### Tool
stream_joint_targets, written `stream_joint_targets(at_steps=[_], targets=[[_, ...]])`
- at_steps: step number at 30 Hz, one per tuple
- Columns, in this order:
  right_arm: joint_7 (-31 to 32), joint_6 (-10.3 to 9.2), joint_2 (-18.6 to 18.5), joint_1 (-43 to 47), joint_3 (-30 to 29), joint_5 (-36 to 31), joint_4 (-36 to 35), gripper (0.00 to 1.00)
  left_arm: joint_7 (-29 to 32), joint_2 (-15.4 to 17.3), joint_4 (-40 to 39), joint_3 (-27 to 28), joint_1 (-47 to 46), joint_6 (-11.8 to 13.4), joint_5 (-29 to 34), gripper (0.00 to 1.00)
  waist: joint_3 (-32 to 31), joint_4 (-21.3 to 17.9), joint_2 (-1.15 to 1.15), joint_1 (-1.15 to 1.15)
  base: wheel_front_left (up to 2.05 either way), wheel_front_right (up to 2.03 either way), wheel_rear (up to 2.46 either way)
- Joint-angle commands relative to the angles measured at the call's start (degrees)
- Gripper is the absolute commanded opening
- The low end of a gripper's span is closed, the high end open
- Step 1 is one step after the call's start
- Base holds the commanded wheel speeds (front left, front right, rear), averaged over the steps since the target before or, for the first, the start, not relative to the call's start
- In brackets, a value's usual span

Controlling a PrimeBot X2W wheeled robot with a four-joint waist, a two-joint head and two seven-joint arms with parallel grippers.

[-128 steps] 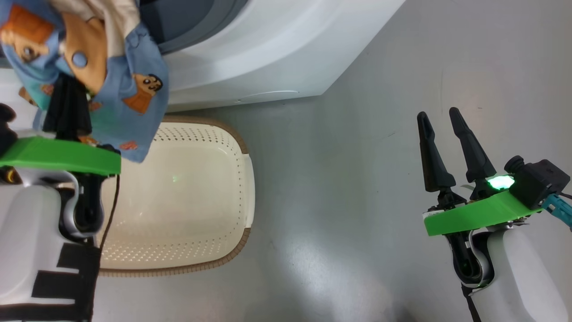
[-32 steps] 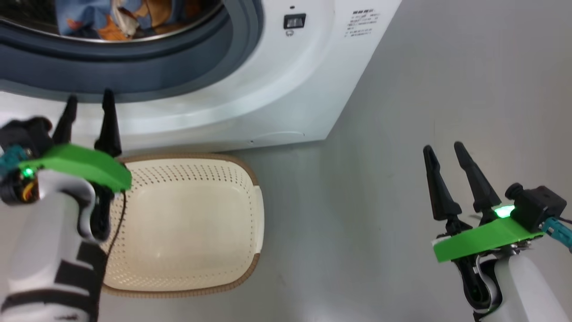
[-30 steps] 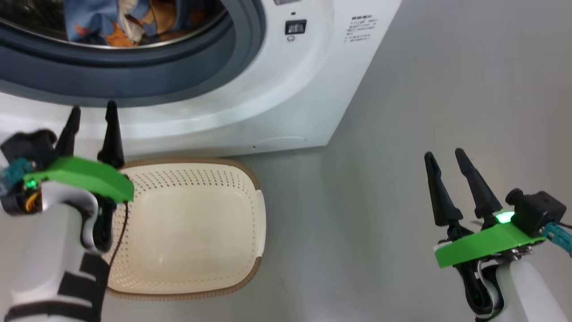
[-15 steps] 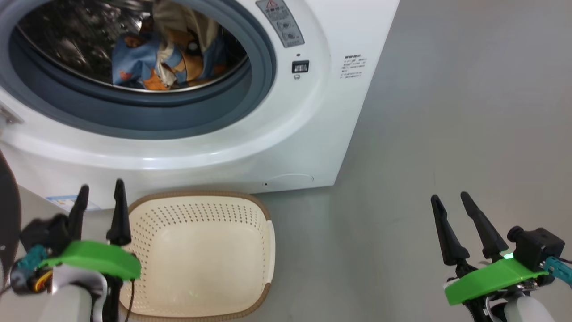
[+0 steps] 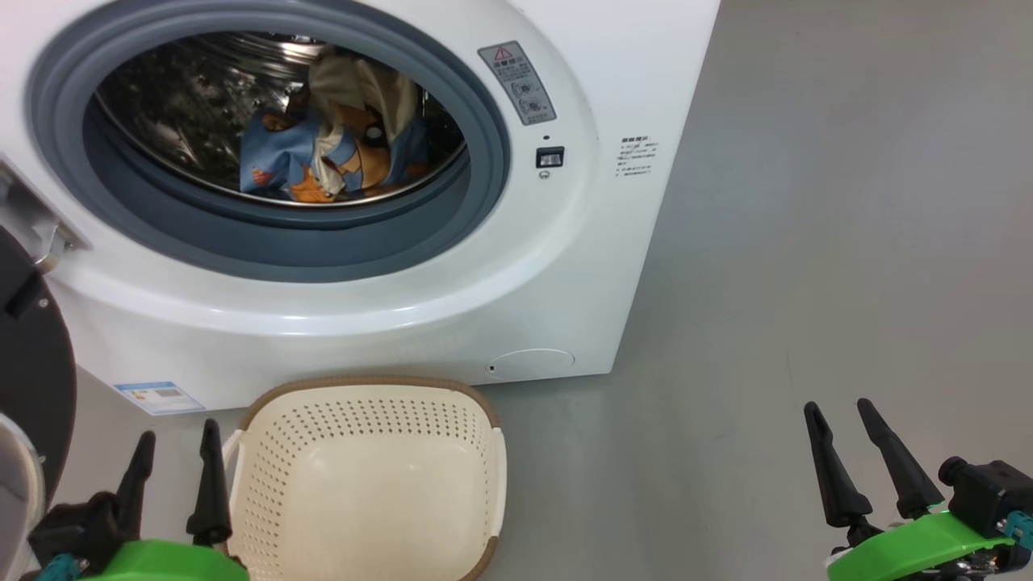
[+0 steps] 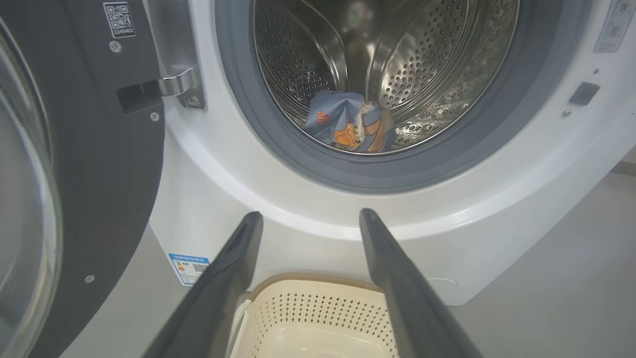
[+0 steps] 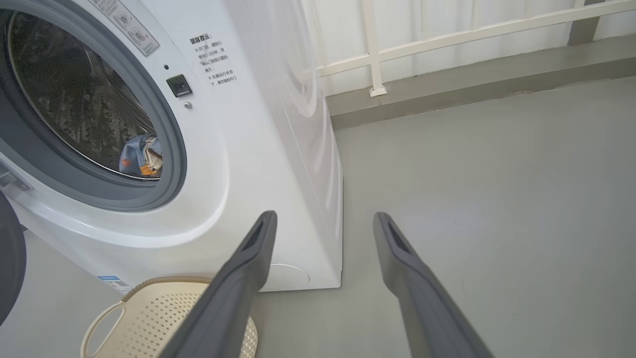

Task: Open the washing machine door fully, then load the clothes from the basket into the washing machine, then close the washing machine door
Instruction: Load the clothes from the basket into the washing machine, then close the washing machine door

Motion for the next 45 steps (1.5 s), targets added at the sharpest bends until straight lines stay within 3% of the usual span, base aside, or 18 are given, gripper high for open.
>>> stream_joint_targets(at_steps=[1, 20, 35, 45], targets=[[-0.3, 0.14, -0.8, 0.5, 0.7, 1.0, -1.5, 1.0, -0.4, 1.0, -2.1, 2.4, 0.2, -0.1, 0.5, 1.0, 0.0, 0.1, 0.0, 0.0, 0.0, 0.0, 0.0], [-0.3, 0.14, -0.3, 0.0, 0.7, 0.8, -1.7, 1.0, -0.4, 0.4, -2.1, 3.4, 0.1, -0.1, 1.0, 1.0, 0.2, 0.3, 0.0, 0.0, -0.08, 0.08, 0.0], [-0.3, 0.14, -0.4, -0.2, 0.6, 0.8, -1.9, 1.0, -0.4, -0.1, -2.9, 3.3, 0.3, -0.1, 0.1, 1.0, 0.5, 0.4, 0.0, 0.0, -1.23, 1.23, 0.0], [-0.3, 0.14, -0.5, -0.1, 0.9, 0.8, -1.7, 1.0, -0.4, -0.2, -3.2, 2.8, 0.8, -0.1, -0.2, 1.0, 0.0, 0.5, 0.0, 0.0, -0.29, 0.29, 0.0]])
